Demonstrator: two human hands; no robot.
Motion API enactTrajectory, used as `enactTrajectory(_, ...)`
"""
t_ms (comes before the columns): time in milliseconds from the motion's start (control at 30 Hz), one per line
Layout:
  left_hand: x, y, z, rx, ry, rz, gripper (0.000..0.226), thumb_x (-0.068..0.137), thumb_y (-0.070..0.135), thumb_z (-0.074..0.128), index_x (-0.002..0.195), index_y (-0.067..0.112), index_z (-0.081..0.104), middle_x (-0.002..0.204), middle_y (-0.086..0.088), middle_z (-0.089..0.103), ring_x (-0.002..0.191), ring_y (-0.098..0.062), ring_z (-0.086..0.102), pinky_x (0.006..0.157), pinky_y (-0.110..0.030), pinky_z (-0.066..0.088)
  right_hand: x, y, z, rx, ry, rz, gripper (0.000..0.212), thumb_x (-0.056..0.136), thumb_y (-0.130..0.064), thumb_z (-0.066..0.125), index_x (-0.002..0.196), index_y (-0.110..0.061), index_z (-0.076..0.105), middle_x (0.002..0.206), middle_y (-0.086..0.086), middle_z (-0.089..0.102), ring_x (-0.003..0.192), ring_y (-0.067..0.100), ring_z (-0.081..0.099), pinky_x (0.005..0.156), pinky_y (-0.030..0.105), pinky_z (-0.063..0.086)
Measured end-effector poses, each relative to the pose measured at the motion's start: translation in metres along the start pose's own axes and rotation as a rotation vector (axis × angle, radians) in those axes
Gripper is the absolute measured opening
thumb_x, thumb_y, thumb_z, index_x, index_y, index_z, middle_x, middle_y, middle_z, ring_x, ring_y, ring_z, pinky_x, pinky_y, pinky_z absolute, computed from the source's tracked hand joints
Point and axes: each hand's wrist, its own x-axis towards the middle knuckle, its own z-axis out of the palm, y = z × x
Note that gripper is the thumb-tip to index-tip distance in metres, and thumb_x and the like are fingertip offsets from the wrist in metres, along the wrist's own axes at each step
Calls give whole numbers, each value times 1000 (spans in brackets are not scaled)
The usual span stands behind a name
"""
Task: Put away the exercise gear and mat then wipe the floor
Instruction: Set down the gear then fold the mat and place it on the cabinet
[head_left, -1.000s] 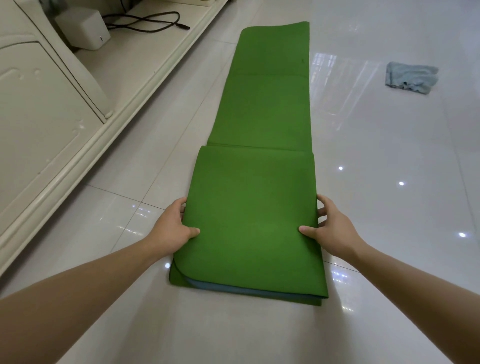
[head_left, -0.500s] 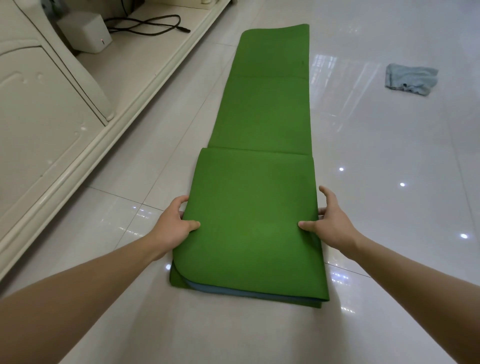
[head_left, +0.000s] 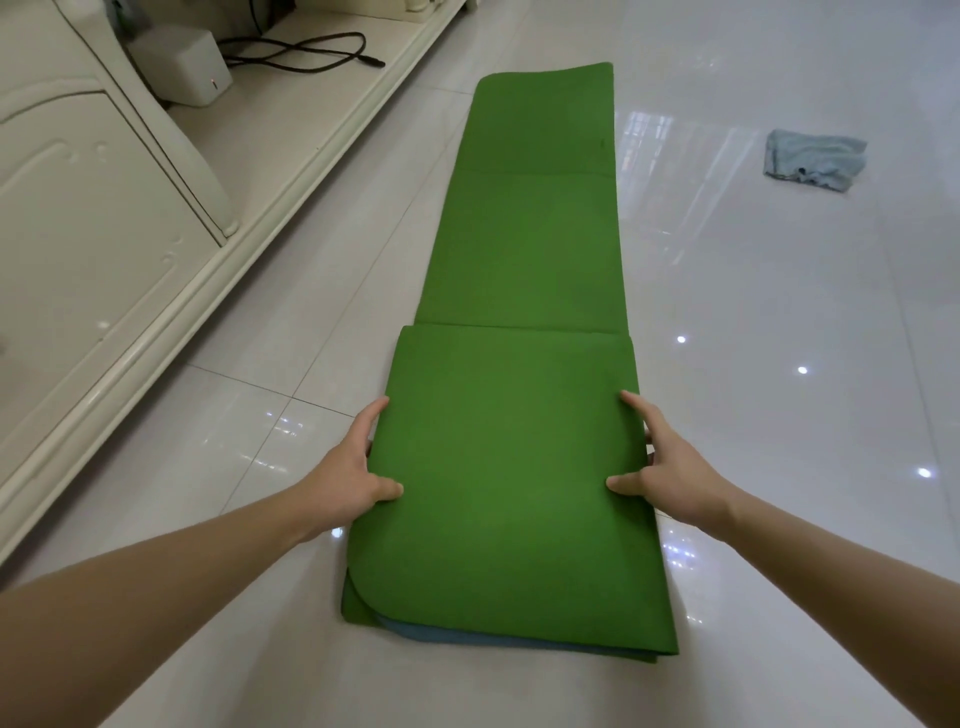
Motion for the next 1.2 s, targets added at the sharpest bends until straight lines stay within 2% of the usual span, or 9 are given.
enactTrajectory(100, -14, -10, 1, 25, -44, 7, 102, 84, -9, 68, 154, 42, 13, 137, 5, 40, 90, 14, 58, 69, -17, 55, -14, 8, 6, -9, -8, -1, 98, 78, 3, 73, 145, -46, 23, 125, -8, 48, 110, 20, 59, 91, 34, 53)
enactTrajectory(200, -27, -15, 1, 23, -76, 2, 102, 83, -7, 70, 152, 44, 15, 140, 4, 42, 102, 4, 57, 74, -21, 56, -25, 15, 11, -18, -16, 2, 98, 77, 3, 74, 145, -45, 23, 129, -3, 46, 111, 22, 59, 92, 37, 53)
enactTrajectory(333, -41, -20, 6, 41, -84, 3, 99, 84, -7, 70, 152, 42, 16, 134, 10, 46, 97, 11, 54, 73, -16, 55, -37, 21, 14, -39, -21, 7, 99, 77, 2, 75, 145, -46, 22, 130, 0, 46, 111, 24, 59, 94, 42, 52)
enactTrajectory(533, -54, -38, 10, 65, -123, -19, 100, 82, -3, 73, 150, 45, 17, 128, 20, 50, 103, 6, 59, 84, -23, 56, -51, 36, 15, -103, -52, 35, 99, 74, -5, 78, 142, -50, 22, 127, -2, 47, 111, 26, 57, 95, 45, 51)
enactTrajectory(667, -49, -36, 8, 89, -116, -5, 105, 76, -6, 77, 149, 43, 21, 130, 10, 52, 106, -7, 63, 84, -26, 57, -48, 37, 13, -115, -48, 41, 100, 71, -4, 80, 141, -50, 25, 113, -13, 51, 106, 24, 59, 92, 40, 52)
enactTrajectory(733, -40, -30, 7, 85, -82, 13, 104, 74, -9, 78, 151, 36, 23, 129, 5, 51, 107, -9, 61, 79, -20, 56, -43, 36, 13, -109, -31, 36, 100, 69, -5, 82, 141, -48, 27, 117, -8, 52, 105, 21, 59, 93, 38, 52)
enactTrajectory(900, -13, -13, 6, 43, 20, 56, 92, 79, -7, 75, 150, 30, 30, 120, 8, 54, 100, -4, 60, 71, -17, 55, -18, 29, 6, -101, 58, -10, 103, 66, -20, 87, 143, -49, 26, 132, -1, 37, 116, 24, 53, 100, 45, 47)
enactTrajectory(1033, 7, -4, 5, 41, 61, 64, 89, 82, 2, 76, 148, 39, 31, 114, 23, 48, 106, -5, 57, 82, -25, 54, 7, 15, -5, -91, 113, -37, 97, 71, -23, 85, 145, -46, 26, 138, 1, 36, 121, 25, 49, 103, 45, 44)
enactTrajectory(1200, 26, 10, 3, 27, 130, 81, 78, 84, 5, 74, 145, 37, 38, 107, 28, 45, 95, 6, 52, 70, -14, 47, 29, 8, -11, -117, 131, -41, 96, 66, -25, 86, 142, -48, 30, 138, 6, 39, 111, 23, 57, 100, 45, 47)
